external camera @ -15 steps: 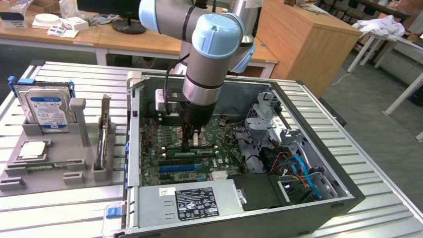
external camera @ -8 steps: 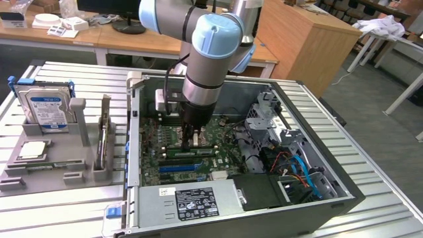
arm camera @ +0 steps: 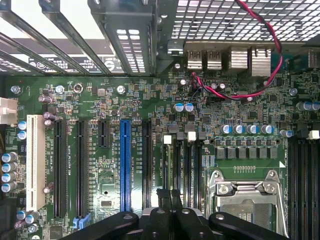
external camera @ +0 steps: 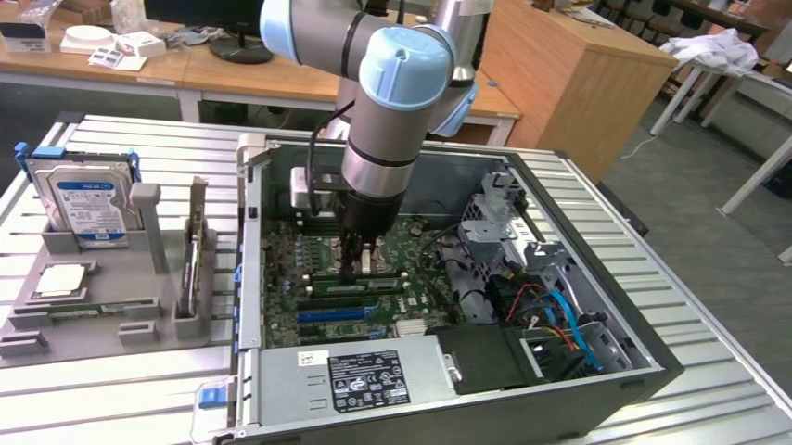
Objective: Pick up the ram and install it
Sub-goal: 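Press down the ram until it locks into place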
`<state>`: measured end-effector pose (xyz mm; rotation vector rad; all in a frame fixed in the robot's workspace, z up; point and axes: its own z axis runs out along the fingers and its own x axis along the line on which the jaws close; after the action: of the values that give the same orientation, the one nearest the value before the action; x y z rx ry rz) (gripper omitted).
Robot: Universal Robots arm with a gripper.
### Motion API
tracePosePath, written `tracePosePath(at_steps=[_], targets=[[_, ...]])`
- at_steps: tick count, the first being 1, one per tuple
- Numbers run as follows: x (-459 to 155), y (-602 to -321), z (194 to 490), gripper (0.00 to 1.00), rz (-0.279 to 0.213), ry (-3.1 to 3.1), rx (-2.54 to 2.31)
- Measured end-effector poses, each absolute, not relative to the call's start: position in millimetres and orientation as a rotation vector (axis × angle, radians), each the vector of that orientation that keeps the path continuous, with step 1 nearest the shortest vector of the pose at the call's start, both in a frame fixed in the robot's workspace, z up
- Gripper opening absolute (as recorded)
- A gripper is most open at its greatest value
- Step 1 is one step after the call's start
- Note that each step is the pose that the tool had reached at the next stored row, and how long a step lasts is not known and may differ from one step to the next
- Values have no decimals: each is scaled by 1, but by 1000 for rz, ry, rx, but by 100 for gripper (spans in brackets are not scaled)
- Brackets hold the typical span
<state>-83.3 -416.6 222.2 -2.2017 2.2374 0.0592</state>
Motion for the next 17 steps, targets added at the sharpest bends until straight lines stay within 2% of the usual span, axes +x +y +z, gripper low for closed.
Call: tracePosePath(at_steps=[10, 17], targets=[[-83, -417, 222, 11, 60, 2237, -2201], [-83, -417, 236, 11, 61, 2238, -2203]])
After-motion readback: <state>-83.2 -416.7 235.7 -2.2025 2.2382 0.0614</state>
